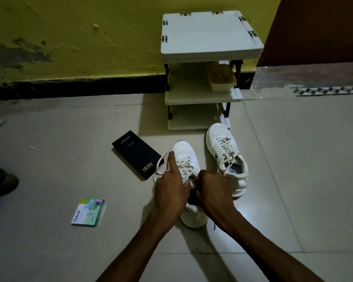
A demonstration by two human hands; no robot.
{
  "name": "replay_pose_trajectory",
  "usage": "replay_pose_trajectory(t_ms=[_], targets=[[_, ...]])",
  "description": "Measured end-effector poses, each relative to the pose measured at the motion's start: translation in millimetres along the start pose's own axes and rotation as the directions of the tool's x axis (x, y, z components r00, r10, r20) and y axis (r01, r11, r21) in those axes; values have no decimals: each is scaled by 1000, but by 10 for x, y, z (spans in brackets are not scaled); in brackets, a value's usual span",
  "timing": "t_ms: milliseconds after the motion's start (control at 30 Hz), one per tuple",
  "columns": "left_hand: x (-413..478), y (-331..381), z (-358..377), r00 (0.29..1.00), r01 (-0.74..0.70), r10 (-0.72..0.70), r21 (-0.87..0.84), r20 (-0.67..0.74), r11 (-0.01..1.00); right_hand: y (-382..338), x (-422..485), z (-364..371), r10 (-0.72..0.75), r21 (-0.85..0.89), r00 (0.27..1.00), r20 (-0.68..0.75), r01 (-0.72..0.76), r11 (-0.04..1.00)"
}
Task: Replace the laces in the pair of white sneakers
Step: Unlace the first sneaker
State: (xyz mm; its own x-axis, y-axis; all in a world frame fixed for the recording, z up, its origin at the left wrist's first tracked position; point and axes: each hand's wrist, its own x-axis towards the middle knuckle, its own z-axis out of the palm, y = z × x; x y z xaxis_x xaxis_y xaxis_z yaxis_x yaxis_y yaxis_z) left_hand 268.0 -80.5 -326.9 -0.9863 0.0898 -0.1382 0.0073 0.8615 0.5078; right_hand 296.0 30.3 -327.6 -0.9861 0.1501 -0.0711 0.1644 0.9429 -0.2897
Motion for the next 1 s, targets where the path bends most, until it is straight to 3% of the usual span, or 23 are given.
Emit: replay_pose_trajectory(t_ms=[100,200,267,333,433,567,667,767,1000], targets=[[14,-15,73,1000,16,-16,44,3,999,8,-17,92,5,20,1000,4,-5,1000],[131,-238,56,990,140,-136,-211,36,967,69,-12,184,83,124,996,-26,-79,989],[177,-396,24,960,282,-235,-524,155,804,97,-14,189,106,227,993,-48,-93,969],[169,-464,19,939,345,-247,-643,241,684,94,-21,145,128,265,991,-43,-112,958],[154,-420,-6,973,226,-160,-526,170,820,118,-24,98,102,258,993,-60,-83,962],[63,-339,-45,996,18,-40,-242,-83,970,91,-22,-20,-8,258,993,-118,39,965],[-41,-286,-34,985,-26,-9,-202,-173,979,37,76,-35,-189,104,972,-141,205,973],[-77,-226,-37,991,13,-50,-271,-127,963,-37,180,-17,-325,-121,942,-81,314,942],[-74,-202,-100,993,9,-42,-289,-108,957,-145,256,-25,-372,-255,928,-2,360,898]])
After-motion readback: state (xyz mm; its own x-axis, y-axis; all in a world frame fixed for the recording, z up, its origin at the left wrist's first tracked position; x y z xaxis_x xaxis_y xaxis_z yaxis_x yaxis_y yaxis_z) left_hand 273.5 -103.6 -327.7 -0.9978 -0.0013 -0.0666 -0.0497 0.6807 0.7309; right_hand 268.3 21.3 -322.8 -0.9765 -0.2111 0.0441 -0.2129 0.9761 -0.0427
